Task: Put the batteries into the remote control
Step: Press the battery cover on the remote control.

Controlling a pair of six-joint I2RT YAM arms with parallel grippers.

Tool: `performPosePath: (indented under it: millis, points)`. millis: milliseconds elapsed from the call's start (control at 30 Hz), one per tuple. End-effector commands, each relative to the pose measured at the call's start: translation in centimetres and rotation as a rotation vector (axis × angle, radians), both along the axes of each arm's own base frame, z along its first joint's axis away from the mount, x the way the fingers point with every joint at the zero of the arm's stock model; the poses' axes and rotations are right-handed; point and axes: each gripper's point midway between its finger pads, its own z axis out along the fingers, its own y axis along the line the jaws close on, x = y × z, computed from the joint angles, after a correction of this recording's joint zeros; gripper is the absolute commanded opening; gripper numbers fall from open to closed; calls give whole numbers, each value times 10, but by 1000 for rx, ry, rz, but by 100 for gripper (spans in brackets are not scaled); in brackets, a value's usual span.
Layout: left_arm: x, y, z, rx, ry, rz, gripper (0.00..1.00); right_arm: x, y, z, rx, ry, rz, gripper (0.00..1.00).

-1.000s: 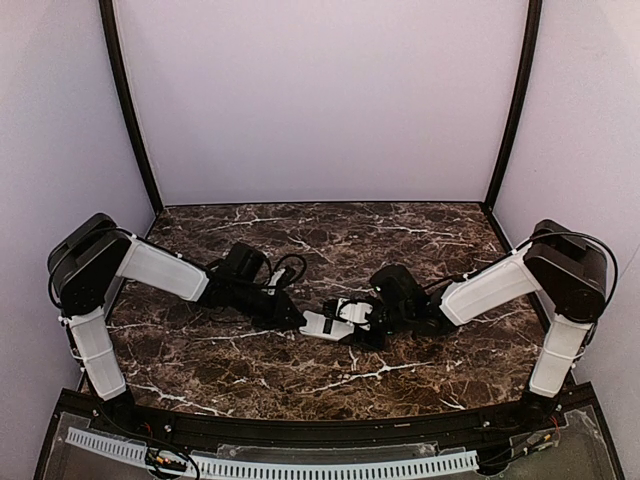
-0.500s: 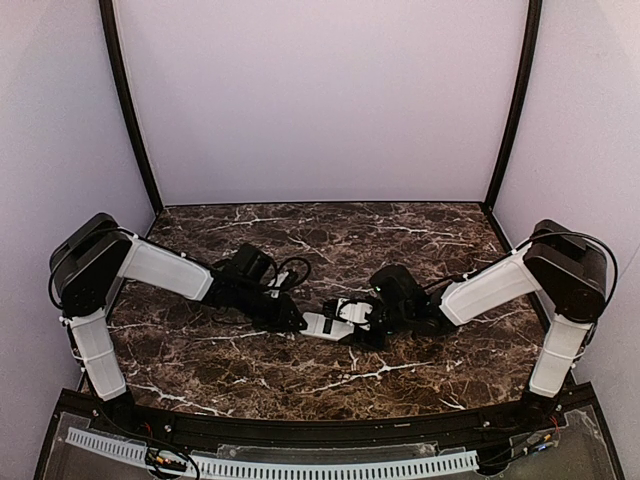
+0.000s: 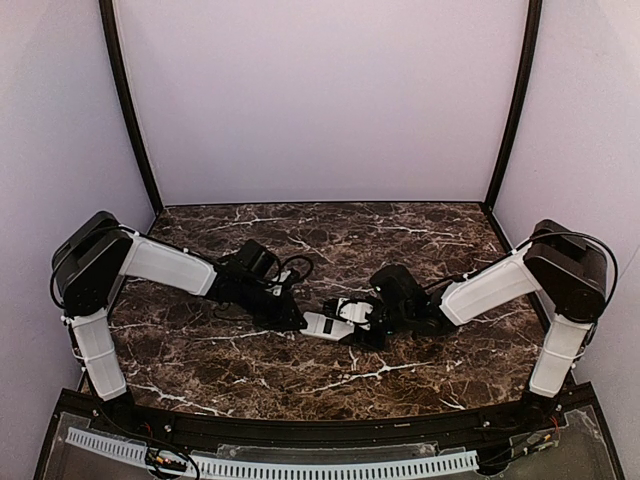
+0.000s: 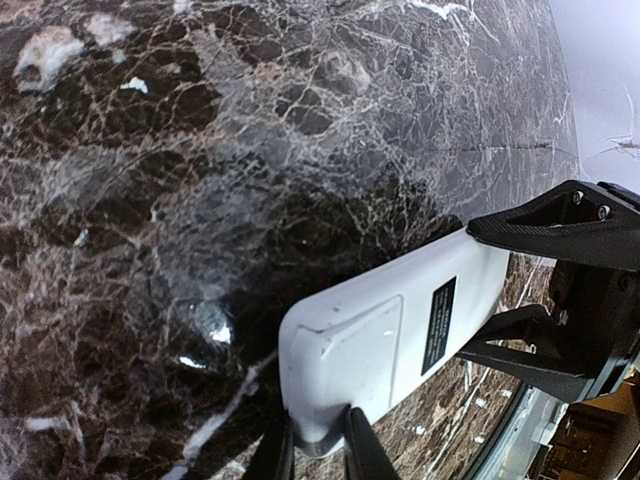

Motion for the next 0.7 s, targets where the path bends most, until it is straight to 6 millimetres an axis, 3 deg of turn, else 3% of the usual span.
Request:
performPosePath:
  millis: [0,367,667]
  points:
    - [-51,34,-84,275,141,-30,12,-15,12,-4,23,42,64,0]
    - [-72,15,-97,209,232,-6,11,-9,23,6,96,48,17,0]
    - [-79,-4,-90,129,238,-26,11,-12,23,8,129,45,23,0]
